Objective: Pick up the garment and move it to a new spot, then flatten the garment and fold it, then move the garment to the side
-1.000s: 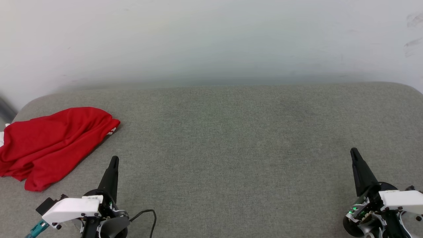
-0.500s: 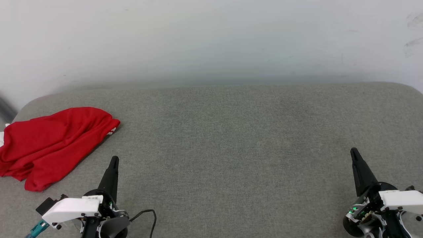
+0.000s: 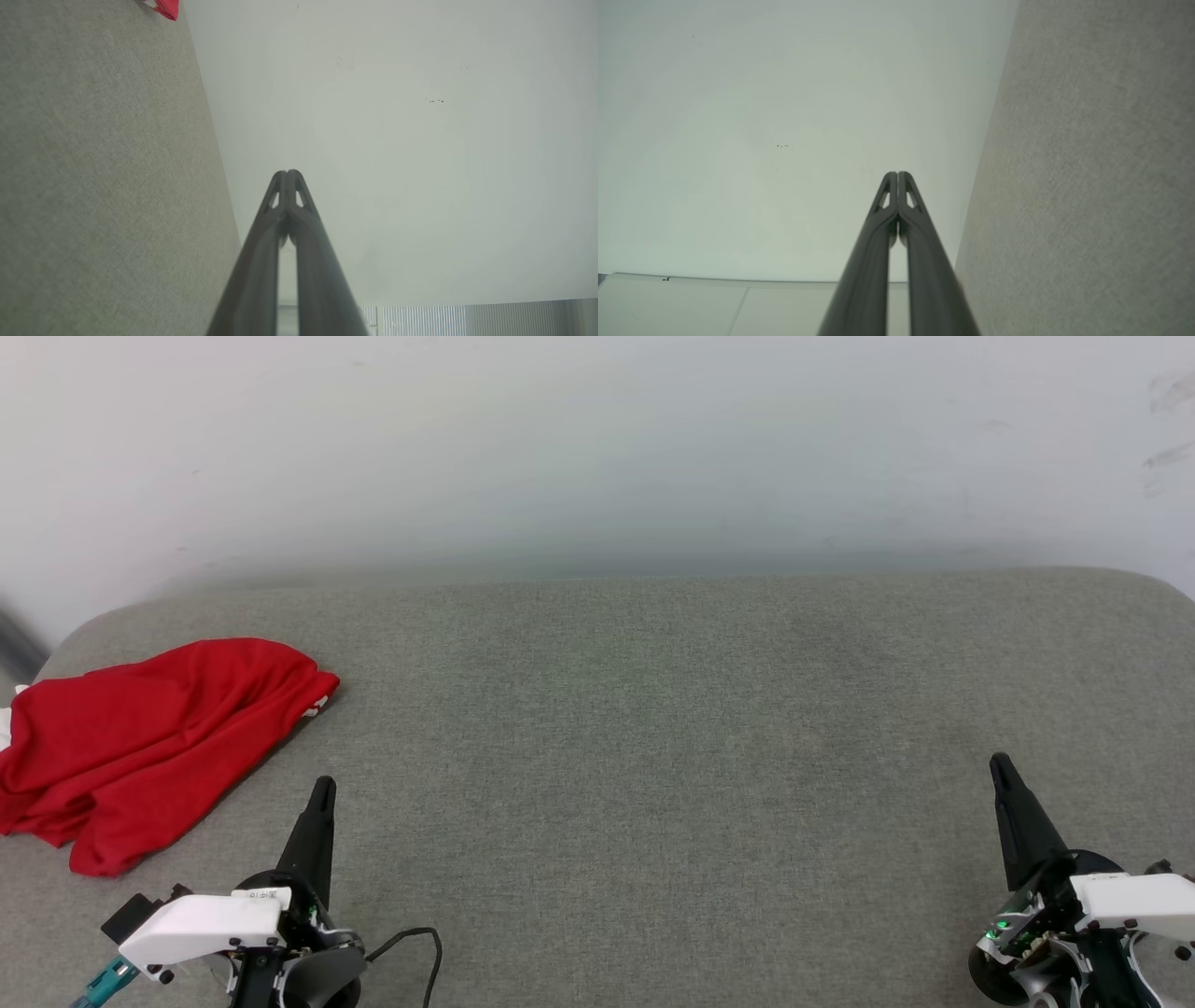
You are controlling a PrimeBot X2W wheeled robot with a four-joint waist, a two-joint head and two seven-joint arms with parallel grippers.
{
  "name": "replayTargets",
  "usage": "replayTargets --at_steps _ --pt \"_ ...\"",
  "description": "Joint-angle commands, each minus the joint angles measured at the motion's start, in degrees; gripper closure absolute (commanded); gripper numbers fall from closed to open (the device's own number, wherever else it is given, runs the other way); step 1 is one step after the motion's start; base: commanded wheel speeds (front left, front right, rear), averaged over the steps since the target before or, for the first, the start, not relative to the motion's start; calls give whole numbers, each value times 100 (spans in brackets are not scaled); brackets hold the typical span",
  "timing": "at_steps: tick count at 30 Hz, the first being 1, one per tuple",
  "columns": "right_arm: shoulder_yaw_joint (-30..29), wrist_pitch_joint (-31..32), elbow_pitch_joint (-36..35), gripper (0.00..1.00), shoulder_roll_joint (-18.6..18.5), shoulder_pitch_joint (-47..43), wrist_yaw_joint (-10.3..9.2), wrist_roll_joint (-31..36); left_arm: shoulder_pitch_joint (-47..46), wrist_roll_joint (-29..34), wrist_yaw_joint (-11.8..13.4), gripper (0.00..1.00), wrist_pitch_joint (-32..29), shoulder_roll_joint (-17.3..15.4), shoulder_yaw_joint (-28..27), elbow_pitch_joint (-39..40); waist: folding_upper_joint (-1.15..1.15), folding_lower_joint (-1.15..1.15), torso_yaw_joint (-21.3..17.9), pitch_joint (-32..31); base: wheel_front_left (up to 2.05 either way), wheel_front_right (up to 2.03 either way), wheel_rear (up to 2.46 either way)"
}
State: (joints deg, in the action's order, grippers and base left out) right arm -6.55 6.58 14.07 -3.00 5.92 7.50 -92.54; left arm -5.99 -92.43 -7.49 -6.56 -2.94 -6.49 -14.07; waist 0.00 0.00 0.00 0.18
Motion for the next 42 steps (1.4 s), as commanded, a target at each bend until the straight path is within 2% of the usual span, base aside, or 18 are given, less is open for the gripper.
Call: replayTargets --at_steps 1,2,3,7,16,22,33,42 --pt "2 2 3 100 25 61 -1 26 -51 10 0 100 -12 7 -15 -5 0 0 0 0 0 0 0" --pt "2 2 3 100 25 61 -1 26 -51 10 0 100 -12 7 -15 -5 0 0 0 0 0 0 0" --pt "0 -2 -1 0 0 0 -1 0 0 2 0 0 2 0 0 1 0 0 0 0 0 0 0" --pt "8 -1 190 0 2 -175 -2 -1 172 0 1 0 3 21 29 -188 0 0 0 0 0 0 0" --pt "145 -268 53 0 3 -258 -2 125 286 196 1 0 269 18 56 -43 0 0 -8 6 0 0 0" --pt "96 -430 109 0 4 -290 -1 355 343 599 5 0 432 17 -33 -107 0 0 -14 5 0 0 0" --pt "-75 -700 -5 0 5 -224 0 1683 372 1467 22 0 702 14 -420 68 0 0 -17 19 0 0 0" --pt "-48 -899 -596 0 6 -262 0 3086 426 2528 309 0 901 11 -526 705 0 0 -12 50 0 0 0"
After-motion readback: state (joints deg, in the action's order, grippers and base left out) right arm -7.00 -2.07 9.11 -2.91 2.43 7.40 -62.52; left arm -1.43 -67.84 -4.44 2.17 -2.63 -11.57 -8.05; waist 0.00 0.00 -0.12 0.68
